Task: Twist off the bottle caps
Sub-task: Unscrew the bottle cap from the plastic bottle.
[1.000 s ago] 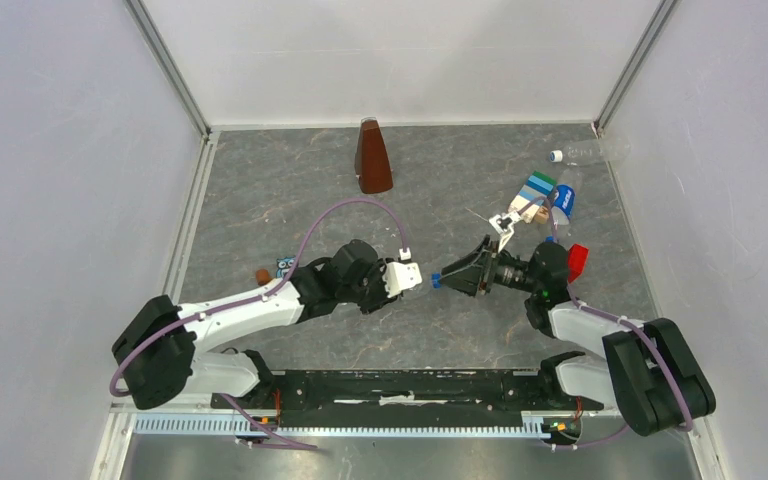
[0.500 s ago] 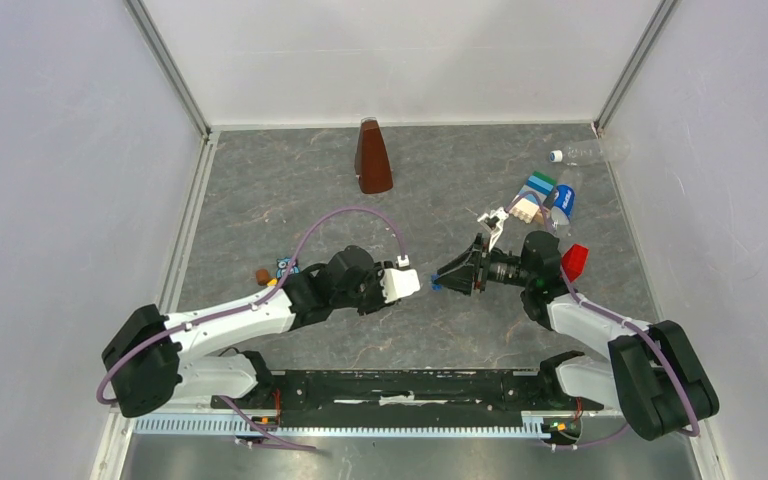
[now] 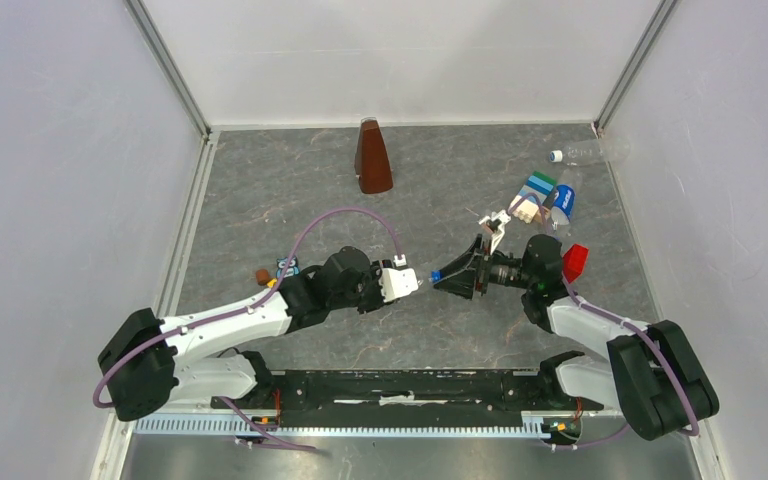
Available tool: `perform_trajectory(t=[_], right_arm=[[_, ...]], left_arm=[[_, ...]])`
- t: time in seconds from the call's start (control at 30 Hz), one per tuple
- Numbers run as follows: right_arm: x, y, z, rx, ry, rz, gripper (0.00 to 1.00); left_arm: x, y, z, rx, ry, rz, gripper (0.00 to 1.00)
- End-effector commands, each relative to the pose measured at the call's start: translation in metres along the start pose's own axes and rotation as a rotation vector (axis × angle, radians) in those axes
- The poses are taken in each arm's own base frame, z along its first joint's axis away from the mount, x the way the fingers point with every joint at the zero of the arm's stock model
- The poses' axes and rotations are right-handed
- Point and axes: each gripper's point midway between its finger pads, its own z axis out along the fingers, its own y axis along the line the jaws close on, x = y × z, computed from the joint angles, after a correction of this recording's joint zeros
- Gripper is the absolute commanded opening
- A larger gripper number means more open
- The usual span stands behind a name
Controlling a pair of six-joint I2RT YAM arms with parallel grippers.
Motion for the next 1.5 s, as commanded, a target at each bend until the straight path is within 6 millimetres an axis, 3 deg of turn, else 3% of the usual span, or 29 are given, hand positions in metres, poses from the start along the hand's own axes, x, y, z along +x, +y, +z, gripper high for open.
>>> perform_trajectory(t=[0.0,0.17,0.3,0.43,0.53,0.77,0.93,1.27,1.47], right_arm=[[-0.015,0.015,0.0,-0.063,-0.057,-0.046,0.58],[-0.013,0.018,0.0,-0.08,-0.06,-0.035,0.47],[-0.01,0.019,-0.001,-0.087,-0.05,-0.043,0.31],[-0.007,0.016,-0.001,-0.076,-0.04,-0.076,0.08],[-0.003,0.018,-0.003,-0.08,-0.027,-0.142,0.0],[0.021,0.009,-0.007,0.013,0.029,-0.409,0.0],[0.025,0.024,-0.012,-0.037,-0.044,-0.579,0.0],[0.041,0.071,-0.029,-0.231,-0.184,-0.794,0.0],[0.047,0.072,-0.031,-0.243,-0.185,-0.85,0.0]], left_arm=[[-0.012,0.005,-0.003,-0.022,-0.054,0.042,0.02],[-0.012,0.006,-0.002,-0.027,-0.053,0.029,0.02],[-0.011,0.007,-0.001,-0.033,-0.052,0.023,0.02],[-0.015,0.003,-0.001,-0.016,-0.067,-0.001,0.02],[-0.021,0.0,-0.002,0.004,-0.082,-0.045,0.02],[-0.045,-0.022,-0.006,0.166,-0.118,-0.127,0.05],[-0.055,-0.035,-0.011,0.28,-0.165,-0.145,0.06],[-0.057,-0.054,-0.029,0.47,-0.184,-0.17,0.09],[-0.058,-0.065,-0.03,0.569,-0.161,-0.188,0.09]])
